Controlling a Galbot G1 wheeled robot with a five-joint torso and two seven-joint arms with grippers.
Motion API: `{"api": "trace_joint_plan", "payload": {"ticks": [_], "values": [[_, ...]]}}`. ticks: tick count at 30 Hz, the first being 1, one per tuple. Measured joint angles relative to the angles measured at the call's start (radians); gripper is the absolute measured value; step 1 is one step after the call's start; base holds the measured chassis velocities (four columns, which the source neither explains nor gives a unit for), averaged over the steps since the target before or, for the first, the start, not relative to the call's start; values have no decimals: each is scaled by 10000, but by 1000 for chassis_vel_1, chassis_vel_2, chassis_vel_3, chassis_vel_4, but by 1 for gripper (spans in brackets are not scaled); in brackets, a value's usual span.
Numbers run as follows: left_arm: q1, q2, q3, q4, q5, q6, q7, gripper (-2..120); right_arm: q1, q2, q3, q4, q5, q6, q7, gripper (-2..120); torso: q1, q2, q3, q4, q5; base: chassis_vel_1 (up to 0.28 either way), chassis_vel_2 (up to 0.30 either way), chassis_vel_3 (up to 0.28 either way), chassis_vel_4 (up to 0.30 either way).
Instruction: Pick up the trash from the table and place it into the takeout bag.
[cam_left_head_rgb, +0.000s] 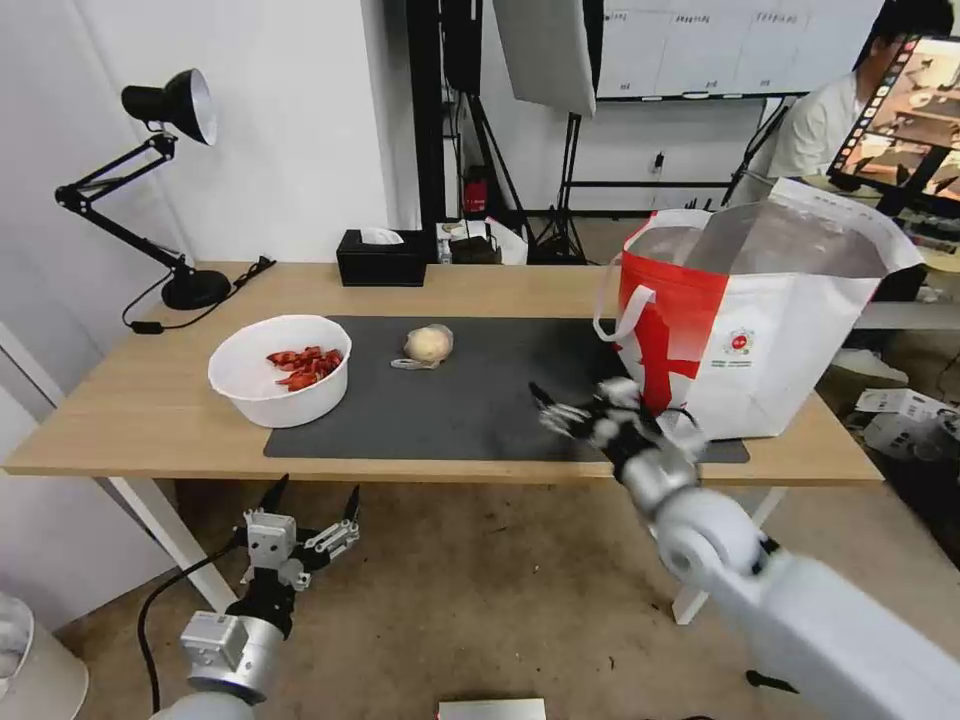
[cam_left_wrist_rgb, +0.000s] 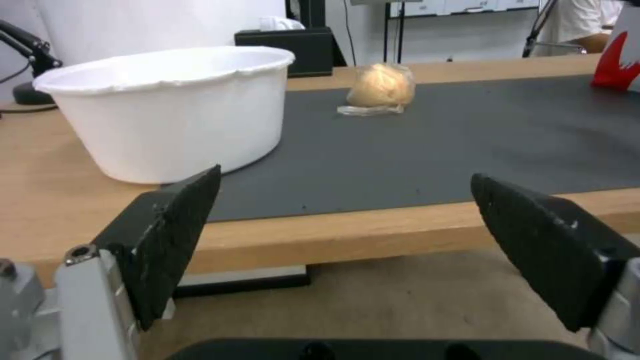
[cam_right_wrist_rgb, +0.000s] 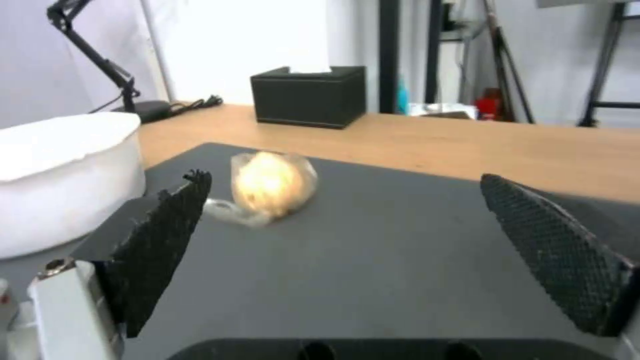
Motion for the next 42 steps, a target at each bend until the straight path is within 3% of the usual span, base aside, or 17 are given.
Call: {"api": "trace_joint_plan", "payload": {"ticks": [5,8,13,15,16,19,23,28,36,39,42], "values": [[18,-30,-90,3,-11,-16,-2,100,1586,948,-1331,-1554,162,10,65,100,0,0,1,0,-1,0,0,0,0],[9,-43,-147,27,-34,-21,0,100,2659,2102,-2125,-3133,507,-19,-25,100,0,0,0,-1,1,0,0,0,0],[7,-61,-166,51,-40,-22,-1,100,3322,2982,-2445,-4353,611,-68,-224,100,1,-1,0,0,0,0,0,0,0],[17,-109,-178,82,-42,-25,0,100,4079,4277,-2584,-6093,314,-647,-334,100,0,0,0,-1,-1,0,0,0,0],[17,-109,-178,82,-42,-25,0,100,4079,4277,-2584,-6093,314,-647,-334,100,0,0,0,-1,-1,0,0,0,0],[40,-136,-224,87,-57,-44,-1,100,4730,5783,-2504,-8128,-326,-1412,-587,100,0,0,0,3,-1,0,0,0,0],[68,-111,-292,121,-131,-84,-2,100,4941,6611,-2332,-9322,-970,-2005,-742,100,-2,0,-1,0,0,0,0,0,0],[71,-56,-376,164,-279,-144,-2,100,4856,6964,-2147,-9693,-1481,-2388,-515,100,-1,0,-2,0,2,0,0,0,0],[66,-58,-358,198,-298,-204,-1,100,4658,6915,-2154,-9565,-1758,-2568,-182,100,-2,0,-2,-3,3,0,0,0,0],[98,-72,-305,203,-278,-219,0,100,4563,6839,-2164,-9396,-1771,-2594,-13,86,-2,0,-2,-3,3,0,0,0,0],[113,-64,-307,206,-274,-237,0,100,4555,6794,-2170,-9297,-1755,-2616,24,82,-3,1,-1,-2,3,0,0,0,0]]}}
